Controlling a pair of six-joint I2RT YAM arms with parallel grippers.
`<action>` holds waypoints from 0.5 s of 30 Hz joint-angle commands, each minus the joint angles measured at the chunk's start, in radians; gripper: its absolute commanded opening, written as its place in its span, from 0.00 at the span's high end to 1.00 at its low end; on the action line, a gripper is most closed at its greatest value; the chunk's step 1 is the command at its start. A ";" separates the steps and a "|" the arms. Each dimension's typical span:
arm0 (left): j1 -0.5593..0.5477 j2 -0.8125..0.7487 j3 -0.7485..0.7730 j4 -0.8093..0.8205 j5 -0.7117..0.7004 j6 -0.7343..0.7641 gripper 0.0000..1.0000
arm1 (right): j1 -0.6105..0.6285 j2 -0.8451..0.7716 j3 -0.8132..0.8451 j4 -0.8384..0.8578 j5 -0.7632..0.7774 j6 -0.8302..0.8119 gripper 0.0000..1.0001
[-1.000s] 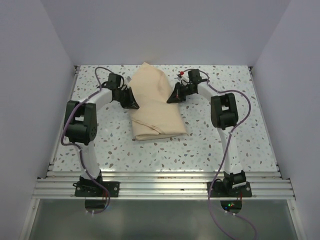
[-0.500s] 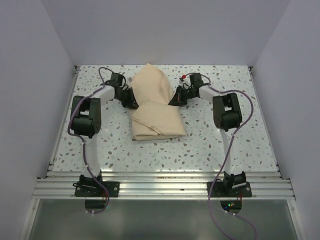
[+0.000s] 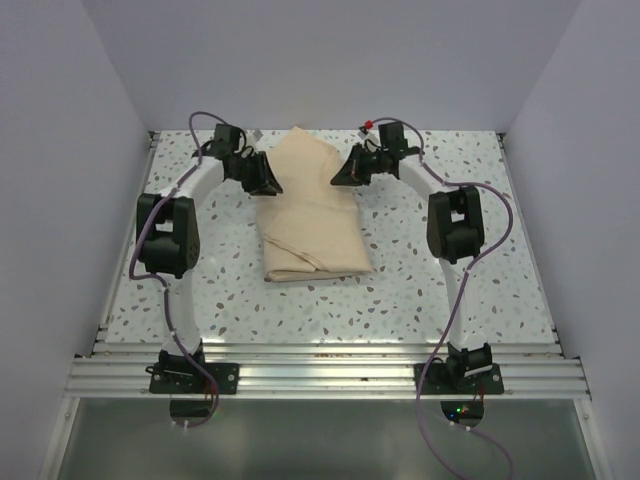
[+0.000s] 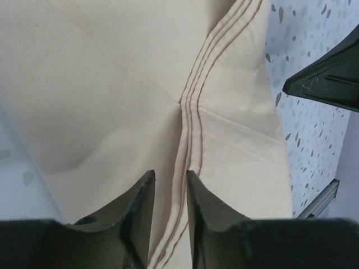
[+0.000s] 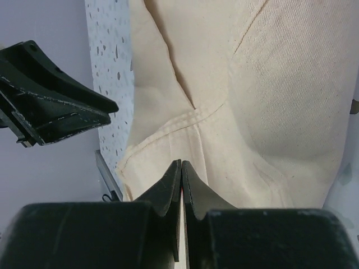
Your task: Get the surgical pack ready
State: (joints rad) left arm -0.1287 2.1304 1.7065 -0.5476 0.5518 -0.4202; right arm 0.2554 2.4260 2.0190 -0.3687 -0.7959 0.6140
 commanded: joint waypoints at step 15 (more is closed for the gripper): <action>0.037 0.006 -0.145 -0.040 -0.113 0.011 0.91 | -0.050 0.004 -0.135 -0.087 0.072 -0.114 0.99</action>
State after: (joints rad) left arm -0.1043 2.1094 1.5513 -0.5789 0.4713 -0.4328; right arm 0.2031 2.4283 1.9011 -0.4366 -0.7704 0.5415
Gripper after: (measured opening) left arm 0.097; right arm 0.015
